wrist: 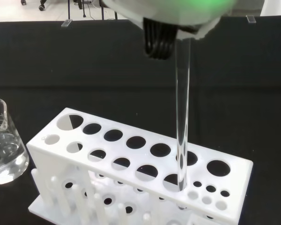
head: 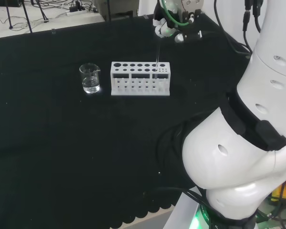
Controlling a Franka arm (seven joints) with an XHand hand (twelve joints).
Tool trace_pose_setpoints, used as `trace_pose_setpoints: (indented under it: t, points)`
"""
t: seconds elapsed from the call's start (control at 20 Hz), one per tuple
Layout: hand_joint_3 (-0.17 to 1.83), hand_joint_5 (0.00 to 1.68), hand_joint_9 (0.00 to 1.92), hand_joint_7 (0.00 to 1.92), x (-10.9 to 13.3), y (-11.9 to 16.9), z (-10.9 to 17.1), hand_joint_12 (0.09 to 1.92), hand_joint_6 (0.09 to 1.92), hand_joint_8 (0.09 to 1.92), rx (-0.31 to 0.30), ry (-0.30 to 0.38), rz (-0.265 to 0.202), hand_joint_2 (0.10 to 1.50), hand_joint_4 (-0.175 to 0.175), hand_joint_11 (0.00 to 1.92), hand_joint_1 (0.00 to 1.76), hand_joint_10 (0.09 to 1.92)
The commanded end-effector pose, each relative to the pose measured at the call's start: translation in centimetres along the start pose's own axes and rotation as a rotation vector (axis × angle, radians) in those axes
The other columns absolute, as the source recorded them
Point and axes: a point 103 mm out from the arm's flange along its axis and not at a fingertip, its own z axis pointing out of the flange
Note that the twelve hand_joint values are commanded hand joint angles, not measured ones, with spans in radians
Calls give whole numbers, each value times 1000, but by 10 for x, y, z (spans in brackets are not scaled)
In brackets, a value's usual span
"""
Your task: Put the glass rod back on the white test tube rack.
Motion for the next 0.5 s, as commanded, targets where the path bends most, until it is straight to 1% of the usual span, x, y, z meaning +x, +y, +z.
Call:
trace_pose_setpoints:
  t: [0.05, 0.5]
  points:
    - [745, 1095, 1713, 1191, 0, 18, 9, 784, 737, 1144, 50, -8, -11, 680, -175, 1683, 1311, 855]
    - [744, 1094, 1713, 1189, -5, 23, 15, 784, 737, 1146, 80, -6, -2, 681, -175, 1683, 1311, 855]
